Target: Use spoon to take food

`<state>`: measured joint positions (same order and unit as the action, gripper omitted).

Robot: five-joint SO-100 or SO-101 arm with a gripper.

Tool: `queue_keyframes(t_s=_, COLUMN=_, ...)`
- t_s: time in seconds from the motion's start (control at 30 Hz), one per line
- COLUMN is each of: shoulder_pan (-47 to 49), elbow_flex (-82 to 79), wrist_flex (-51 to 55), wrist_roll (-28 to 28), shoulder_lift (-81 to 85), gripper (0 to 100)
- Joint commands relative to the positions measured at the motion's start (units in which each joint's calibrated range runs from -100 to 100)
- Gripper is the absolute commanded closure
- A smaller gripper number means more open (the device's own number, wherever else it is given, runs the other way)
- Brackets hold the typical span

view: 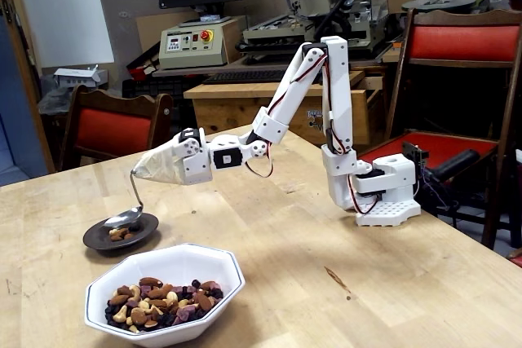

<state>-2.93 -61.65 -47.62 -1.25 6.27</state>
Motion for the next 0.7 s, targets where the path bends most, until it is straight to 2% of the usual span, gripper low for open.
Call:
queue_keyframes(t_s=0.0, shoulder_pan=0.9, elbow_flex=3.3, wrist_flex=-1.5, wrist_roll=-1.5, shoulder_lift=4.7, gripper=96)
queue_keyframes(t_s=0.37, shoulder_pan=0.4, elbow_flex=1.2, wrist_flex=-1.5, wrist_roll=-1.4, shoulder_lift=5.1, gripper=96)
queue_keyframes(t_s=0.67, shoulder_pan=0.3, elbow_flex=-10.9, wrist_flex=-1.5, wrist_roll=-1.4, shoulder_lift=16.7, gripper=96)
